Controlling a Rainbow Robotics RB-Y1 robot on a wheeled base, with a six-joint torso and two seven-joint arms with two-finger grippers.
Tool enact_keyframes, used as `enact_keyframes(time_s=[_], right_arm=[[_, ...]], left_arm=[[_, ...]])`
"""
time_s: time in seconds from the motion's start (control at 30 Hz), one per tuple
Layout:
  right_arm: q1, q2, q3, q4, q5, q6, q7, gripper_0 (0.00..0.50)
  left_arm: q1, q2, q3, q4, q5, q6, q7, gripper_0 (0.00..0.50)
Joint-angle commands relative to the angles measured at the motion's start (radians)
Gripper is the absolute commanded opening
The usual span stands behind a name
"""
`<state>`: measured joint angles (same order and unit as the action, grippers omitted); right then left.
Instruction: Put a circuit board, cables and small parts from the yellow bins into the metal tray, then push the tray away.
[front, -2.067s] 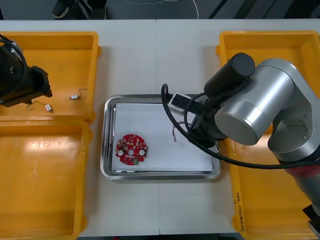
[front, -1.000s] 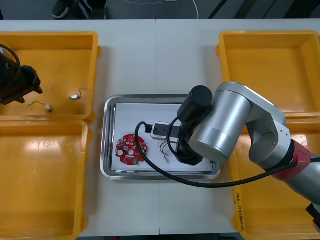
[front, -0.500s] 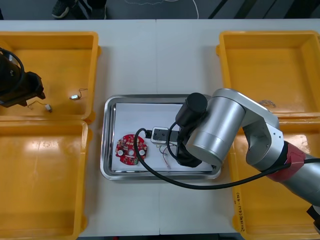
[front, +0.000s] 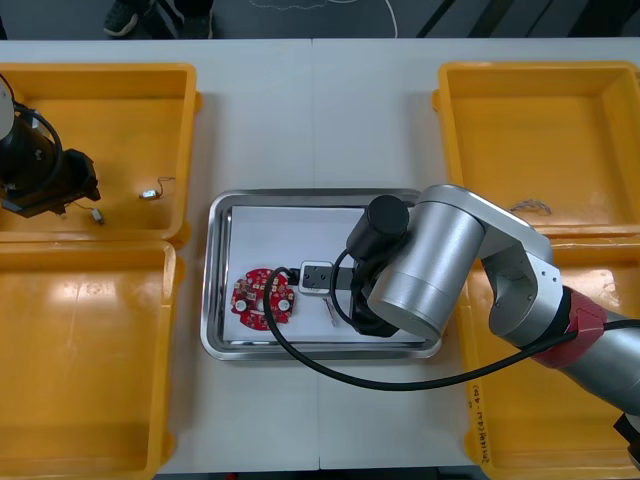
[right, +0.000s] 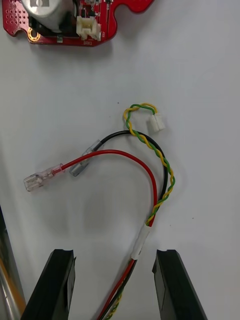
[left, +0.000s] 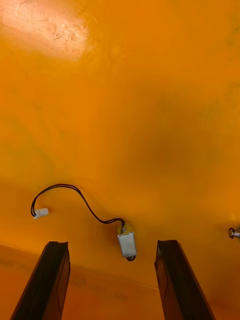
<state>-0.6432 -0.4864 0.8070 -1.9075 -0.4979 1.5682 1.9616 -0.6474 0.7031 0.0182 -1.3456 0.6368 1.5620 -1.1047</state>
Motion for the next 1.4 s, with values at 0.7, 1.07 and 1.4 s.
enact_keyframes(time_s=[0.7, 1.07, 1.4], right_arm=[[-0.052, -0.006, -0.325, -0.177, -0.088, 0.254, 0.059, 0.463], [-0.061, 0.028, -0.551, -0.179, -0.087, 0.352, 0.088, 0.465], [-0.090, 0.028, -0.703, -0.159, -0.082, 0.352, 0.091, 0.463]], left_arm=[[-0.116, -0.007, -0.064, 0.112, 0.020, 0.004, -0.231, 0.500], [-0.136, -0.028, -0.064, 0.154, 0.020, 0.004, -0.227, 0.500], [-0.172, -0.056, -0.064, 0.237, 0.015, 0.000, -0.231, 0.500]])
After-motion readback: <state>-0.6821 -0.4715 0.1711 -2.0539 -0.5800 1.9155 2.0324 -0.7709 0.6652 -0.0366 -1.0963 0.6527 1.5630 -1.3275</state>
